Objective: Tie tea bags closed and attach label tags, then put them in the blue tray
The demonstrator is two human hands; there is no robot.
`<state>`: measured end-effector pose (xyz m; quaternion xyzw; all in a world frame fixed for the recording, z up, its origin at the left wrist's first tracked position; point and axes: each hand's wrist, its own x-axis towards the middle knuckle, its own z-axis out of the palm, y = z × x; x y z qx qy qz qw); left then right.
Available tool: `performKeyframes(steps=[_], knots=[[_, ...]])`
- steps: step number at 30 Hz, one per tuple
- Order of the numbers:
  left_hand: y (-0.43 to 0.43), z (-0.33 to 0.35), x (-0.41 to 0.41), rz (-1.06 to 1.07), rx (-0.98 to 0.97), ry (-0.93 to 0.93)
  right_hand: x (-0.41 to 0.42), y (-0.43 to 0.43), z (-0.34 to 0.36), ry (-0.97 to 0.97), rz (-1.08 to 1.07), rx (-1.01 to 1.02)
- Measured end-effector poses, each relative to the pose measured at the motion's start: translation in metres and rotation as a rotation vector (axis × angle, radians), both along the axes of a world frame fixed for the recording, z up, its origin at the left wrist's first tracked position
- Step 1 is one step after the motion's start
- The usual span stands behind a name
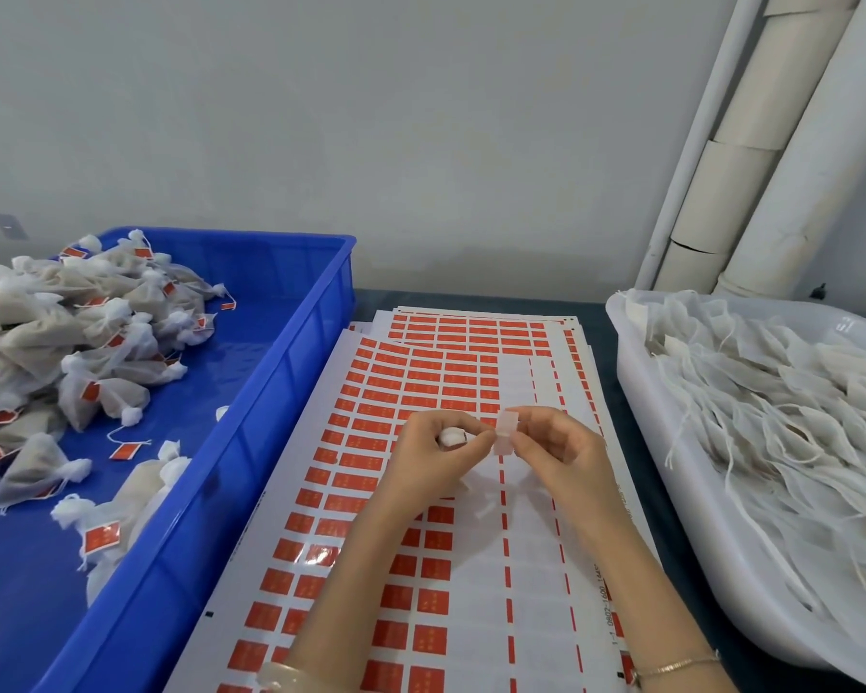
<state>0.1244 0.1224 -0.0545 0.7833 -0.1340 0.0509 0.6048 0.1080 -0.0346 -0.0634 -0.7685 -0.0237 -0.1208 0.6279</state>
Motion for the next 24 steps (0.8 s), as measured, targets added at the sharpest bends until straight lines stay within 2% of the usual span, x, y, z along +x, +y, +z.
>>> performKeyframes(steps=[5, 14, 24], knots=[[-0.0007, -0.0005, 0.0007, 0.015, 0.020, -0.010, 0.0004, 0.0021, 0.0027, -0.031, 0.030, 0.068], [-0.0001, -0.0027, 0.0046, 0.057, -0.001, 0.048, -0.0008, 0.0007, 0.0003, -0.118, -0.054, -0.093], [-0.0003, -0.0018, 0.0059, 0.140, -0.113, 0.163, -0.0021, 0.0063, -0.0010, -0.149, -0.099, -0.196]])
